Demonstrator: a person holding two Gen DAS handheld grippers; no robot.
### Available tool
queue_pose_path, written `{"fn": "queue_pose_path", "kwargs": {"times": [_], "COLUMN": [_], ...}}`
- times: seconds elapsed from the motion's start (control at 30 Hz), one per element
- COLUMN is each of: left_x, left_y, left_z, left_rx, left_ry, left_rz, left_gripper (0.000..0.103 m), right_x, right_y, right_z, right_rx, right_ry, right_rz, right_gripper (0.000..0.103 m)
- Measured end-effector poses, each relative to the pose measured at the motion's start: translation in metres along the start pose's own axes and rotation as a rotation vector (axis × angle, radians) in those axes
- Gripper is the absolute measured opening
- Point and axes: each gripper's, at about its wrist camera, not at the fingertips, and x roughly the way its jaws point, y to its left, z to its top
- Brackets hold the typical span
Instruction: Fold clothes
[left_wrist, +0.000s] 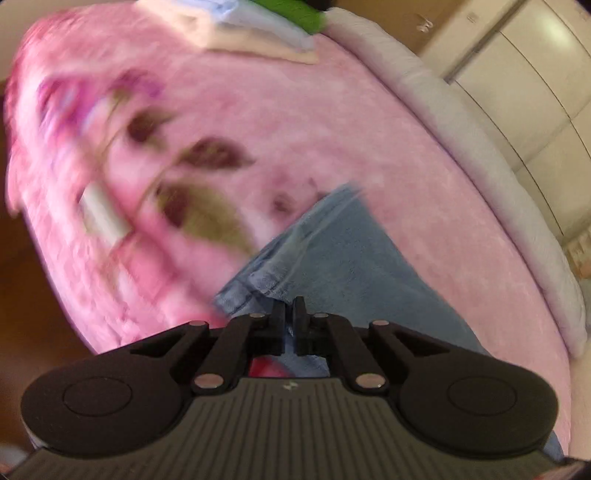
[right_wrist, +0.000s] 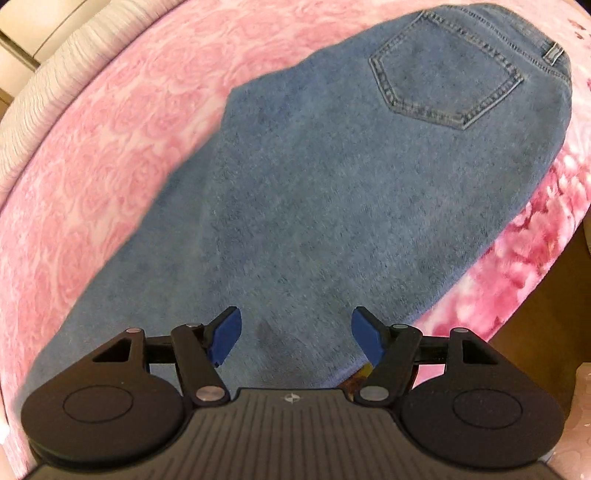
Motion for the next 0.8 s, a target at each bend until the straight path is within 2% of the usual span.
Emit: {"fn": "queue_pose_path", "kwargs": {"times": [0.1, 0.2, 0.33, 0.4, 0.47, 0.53, 0.57, 0.7, 0.8], "left_x": [-0.010, -0.029, -0.008, -0.008, -0.019, -0.022, -0.021, 0.001, -0.008], "left_y": [-0.008, -0.027, -0.018, -0.026, -0.037, -0.042, -0.040, -0.033, -0.044], "left_z": [-0.006, -0.004, -0.016, -0.016, -0.011, -0.009, -0.010, -0.025, -0.021], "left_rx": [-0.028, 0.105, 0.148, 0.181, 0.216, 0.285, 0.288, 0.401, 0.416], "left_ry": [-0.057, -0.116, -0.031, -0.043, -0.091, -0.089, -0.073, 0.027, 0.021], "left_rz": [0.008, -0.002, 0.089, 0.095, 0.065, 0.081, 0.090, 0.191, 0.242], "left_gripper": [0.000, 0.000, 0.001, 0.000, 0.000, 0.001, 0.001, 0.006, 0.008], "right_x": [0.003, 0.003, 0.002, 0.004, 0.001, -0.003, -0.005, -0.005, -0.003], "right_y": [-0.001, -0.003, -0.016, -0.020, -0.021, -0.025, -0.028, -0.048, -0.066], "right_z": [-0.001, 0.002, 0.006, 0.009, 0.012, 0.015, 0.016, 0.013, 0.008], "right_rx": [-0.039, -0.077, -0.063, -0.059, -0.071, -0.099, -0.112, -0.099, -0.066], "right_ry": [0.010, 0.011, 0.011, 0.016, 0.015, -0.002, -0.010, 0.003, 0.016], "right_rz": [0.001, 0.003, 0.026, 0.036, 0.050, 0.053, 0.052, 0.053, 0.055], "right_gripper": [0.070, 0.070, 0.072, 0.072, 0.072, 0.074, 0.075, 0.075, 0.075]}}
